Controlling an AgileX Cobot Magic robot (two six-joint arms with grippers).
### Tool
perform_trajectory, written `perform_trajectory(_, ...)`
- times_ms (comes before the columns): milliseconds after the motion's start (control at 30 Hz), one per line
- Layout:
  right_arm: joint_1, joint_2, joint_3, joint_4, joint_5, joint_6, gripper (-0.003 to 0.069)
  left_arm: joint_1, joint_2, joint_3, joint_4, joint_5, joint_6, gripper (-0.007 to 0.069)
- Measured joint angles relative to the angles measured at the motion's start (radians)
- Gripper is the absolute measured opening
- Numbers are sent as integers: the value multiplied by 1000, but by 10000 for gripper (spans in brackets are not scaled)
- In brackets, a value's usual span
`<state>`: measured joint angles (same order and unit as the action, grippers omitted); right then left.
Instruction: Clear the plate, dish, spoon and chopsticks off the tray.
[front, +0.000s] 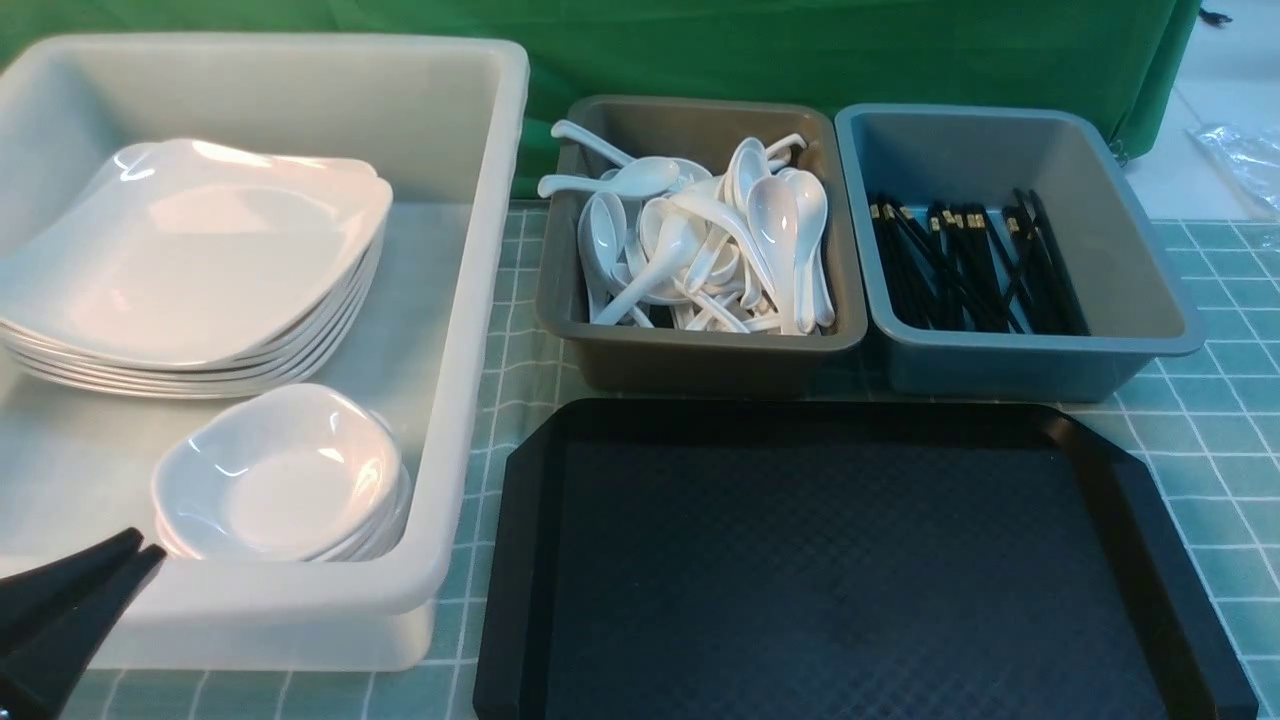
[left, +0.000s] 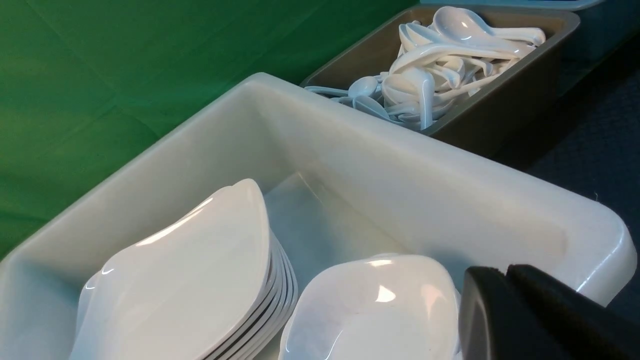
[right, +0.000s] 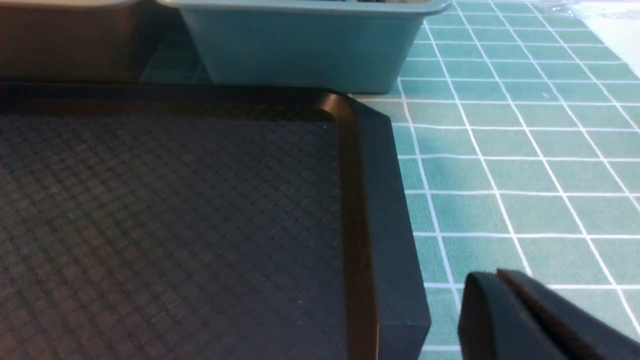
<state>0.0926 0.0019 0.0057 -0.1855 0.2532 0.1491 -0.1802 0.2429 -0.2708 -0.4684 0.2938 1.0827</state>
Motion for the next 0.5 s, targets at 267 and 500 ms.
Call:
perform_trajectory(267,0,0,0,0,1,2,21,0,0,0,2,0,1,13)
perform_trajectory(500,0,0,0,0,1,3,32,0,0,0,2,0,3,16)
